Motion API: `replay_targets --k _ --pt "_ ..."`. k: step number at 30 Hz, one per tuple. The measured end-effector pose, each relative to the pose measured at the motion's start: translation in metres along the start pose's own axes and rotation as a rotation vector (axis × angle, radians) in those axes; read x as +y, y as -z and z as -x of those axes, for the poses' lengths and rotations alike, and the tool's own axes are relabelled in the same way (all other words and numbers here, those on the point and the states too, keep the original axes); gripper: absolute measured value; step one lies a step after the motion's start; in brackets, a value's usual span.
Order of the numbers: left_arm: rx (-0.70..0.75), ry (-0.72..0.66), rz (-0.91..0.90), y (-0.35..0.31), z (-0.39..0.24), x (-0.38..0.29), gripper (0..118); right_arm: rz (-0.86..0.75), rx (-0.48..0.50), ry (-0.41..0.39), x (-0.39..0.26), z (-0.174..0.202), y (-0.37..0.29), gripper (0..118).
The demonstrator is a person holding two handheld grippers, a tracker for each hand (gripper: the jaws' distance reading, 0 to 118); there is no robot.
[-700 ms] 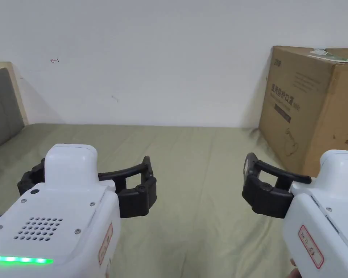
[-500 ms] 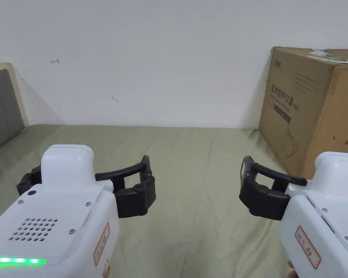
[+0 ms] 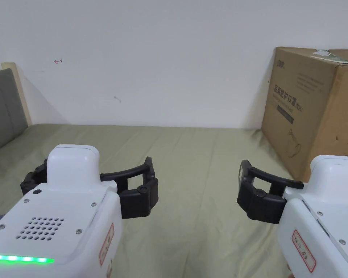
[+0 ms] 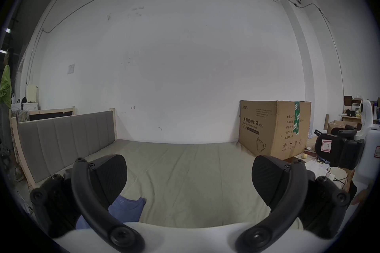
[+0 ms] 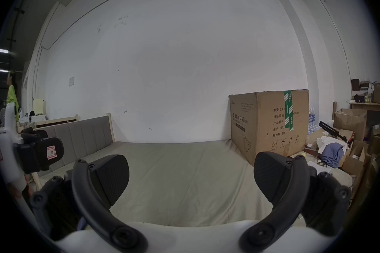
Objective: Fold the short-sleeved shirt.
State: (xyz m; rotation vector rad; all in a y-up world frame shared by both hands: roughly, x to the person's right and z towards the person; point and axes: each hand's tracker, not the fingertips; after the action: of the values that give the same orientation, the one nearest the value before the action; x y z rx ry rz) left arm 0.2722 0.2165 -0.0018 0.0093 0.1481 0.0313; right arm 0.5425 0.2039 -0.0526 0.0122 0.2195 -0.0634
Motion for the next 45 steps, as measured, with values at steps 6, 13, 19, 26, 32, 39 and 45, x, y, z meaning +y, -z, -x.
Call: replay_targets --k 6,13,19,26,32,39,45 --pt "-0.001 0.001 0.001 -0.001 0.001 0.000 118 0.008 0.003 0.022 -0.002 -0.002 0.001 118" --pt "-0.001 0.000 0.007 0.000 0.001 -0.001 118 0.016 0.005 0.023 -0.002 -0.003 0.001 118" --pt "-0.006 0.002 0.012 0.001 0.001 -0.002 118 0.019 0.007 0.014 -0.003 -0.001 0.002 118" --pt "0.000 0.007 0.015 0.000 0.001 -0.003 118 0.025 0.006 0.025 -0.005 -0.002 0.002 118" --pt "-0.055 -0.311 -0.023 0.001 0.016 -0.010 118 -0.034 -0.074 -0.147 0.005 0.015 0.001 118" --pt "0.042 -1.193 -0.063 0.009 0.055 -0.069 118 -0.191 -0.078 -1.011 -0.022 0.090 -0.010 118" --pt "0.182 -0.933 -0.008 0.011 0.059 -0.075 118 -0.074 0.070 -0.826 -0.033 0.095 -0.004 118"
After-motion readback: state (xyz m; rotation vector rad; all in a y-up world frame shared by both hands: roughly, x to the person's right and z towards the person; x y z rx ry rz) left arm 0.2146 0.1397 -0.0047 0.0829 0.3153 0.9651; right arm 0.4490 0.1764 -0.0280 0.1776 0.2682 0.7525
